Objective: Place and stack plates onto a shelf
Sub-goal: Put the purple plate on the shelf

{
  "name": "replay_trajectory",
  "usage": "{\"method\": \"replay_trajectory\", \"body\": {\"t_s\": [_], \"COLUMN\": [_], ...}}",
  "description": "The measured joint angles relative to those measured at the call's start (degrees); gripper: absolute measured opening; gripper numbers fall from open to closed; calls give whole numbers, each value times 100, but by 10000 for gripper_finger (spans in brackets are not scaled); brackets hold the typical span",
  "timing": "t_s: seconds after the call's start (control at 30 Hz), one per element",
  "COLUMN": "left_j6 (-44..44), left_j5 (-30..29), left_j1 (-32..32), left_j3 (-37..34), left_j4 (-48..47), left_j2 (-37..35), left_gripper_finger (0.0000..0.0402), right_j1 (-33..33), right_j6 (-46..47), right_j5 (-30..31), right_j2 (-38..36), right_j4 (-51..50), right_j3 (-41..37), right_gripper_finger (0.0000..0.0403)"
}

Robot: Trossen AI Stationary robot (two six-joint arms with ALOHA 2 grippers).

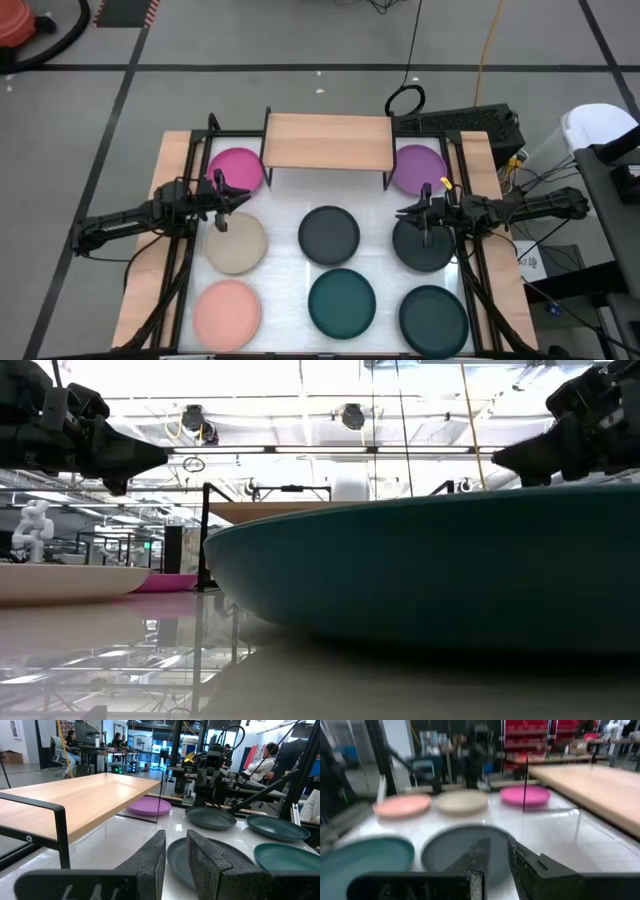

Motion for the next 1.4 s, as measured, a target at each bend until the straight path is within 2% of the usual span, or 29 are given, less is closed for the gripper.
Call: {"method": "replay_trajectory", "body": {"t_s": [0.3,0.53,0.87,1.03,1.17,1.3,1.4], "left_j6": [2,1,2,2,2,0,1], "left_j5": [2,2,1,2,2,2,0], "left_j1": [-1,-1,-1,-2,-2,0,-1], "left_j3": [0,0,0,0,0,0,0], "left_j4": [0,1,1,2,2,0,1], "left_j2": [-2,-1,-2,-2,-1,0,-2], "left_gripper_finger": [81,81,81,81,81,81,81], "right_j1": [0,0,0,-27,-82,-98,-97], "right_j6": [17,517,994,869,824,816,713], "right_j5": [0,28,348,917,833,500,270], "right_j2": [-4,-2,420,866,1336,1865,2349], "right_j4": [2033,2301,2299,2183,1411,739,514], "right_j3": [0,0,1,100,508,1071,1164], "right_gripper_finger": [47,47,47,47,47,47,47]}}
